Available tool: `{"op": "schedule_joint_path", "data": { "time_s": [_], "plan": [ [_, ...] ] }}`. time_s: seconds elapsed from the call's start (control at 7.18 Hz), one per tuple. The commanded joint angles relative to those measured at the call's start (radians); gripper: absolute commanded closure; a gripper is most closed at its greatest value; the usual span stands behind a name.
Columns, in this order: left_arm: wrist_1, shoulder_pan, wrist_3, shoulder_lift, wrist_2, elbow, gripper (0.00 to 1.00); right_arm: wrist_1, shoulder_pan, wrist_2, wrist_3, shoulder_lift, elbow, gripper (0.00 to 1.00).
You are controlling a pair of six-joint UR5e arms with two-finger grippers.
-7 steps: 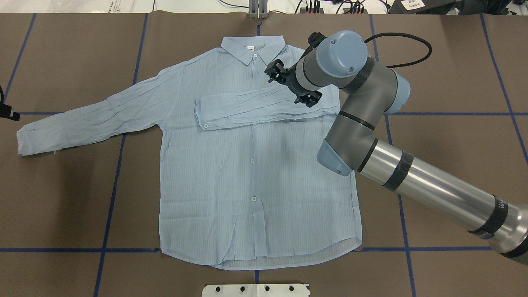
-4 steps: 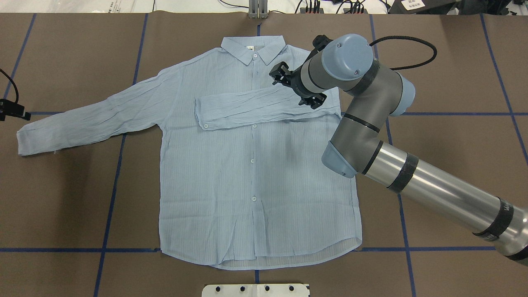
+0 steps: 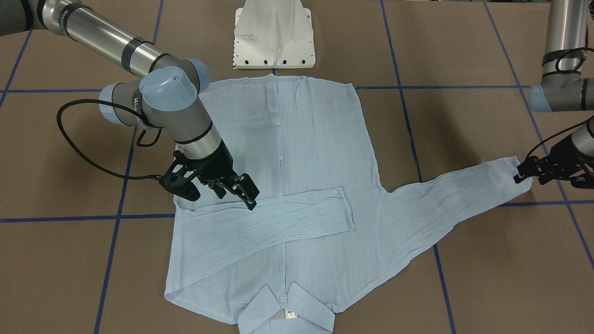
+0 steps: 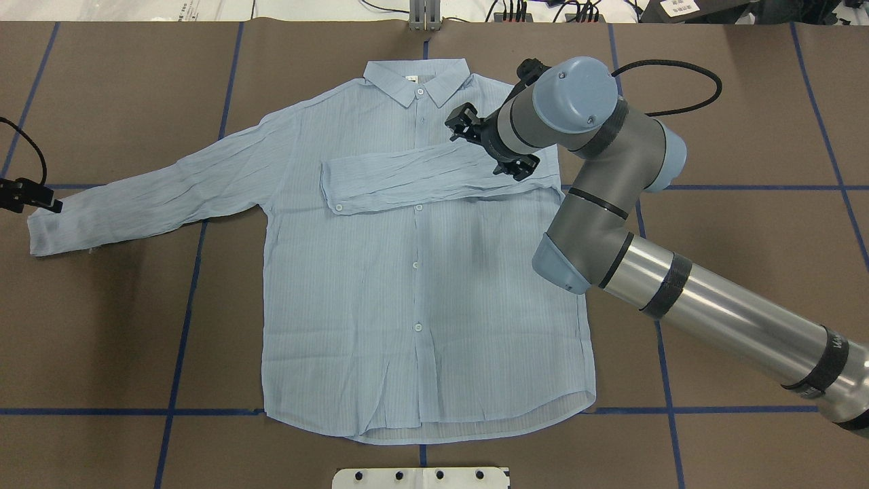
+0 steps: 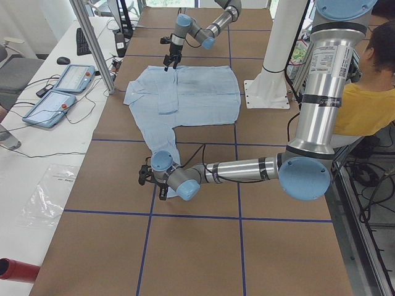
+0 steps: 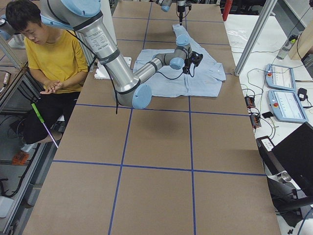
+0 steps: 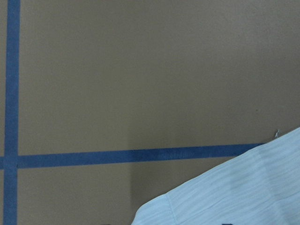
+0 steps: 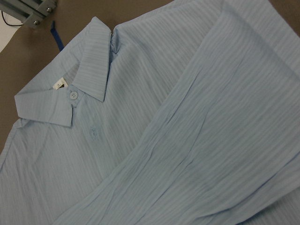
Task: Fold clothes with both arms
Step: 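Release the sleeve near the collar while the left gripper reaches the other cuff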
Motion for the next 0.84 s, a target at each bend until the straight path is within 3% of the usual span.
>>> {"op": "schedule_joint_path", "data": {
  "time_s": [0.0, 0.56, 0.7],
  "plan": [
    [-0.001, 0.009, 0.005, 0.009, 0.0, 0.008, 0.22, 0.0, -0.003, -0.003, -0.001, -0.001, -0.001, 0.0],
    [-0.001, 0.009, 0.001, 0.011, 0.001, 0.02, 0.33, 0.0, -0.005, -0.005, -0.001, -0.001, -0.001, 0.0],
    [-0.001, 0.009, -0.002, 0.011, 0.001, 0.02, 0.5, 0.0, -0.005, -0.005, -0.001, -0.003, -0.001, 0.0]
  ]
}}
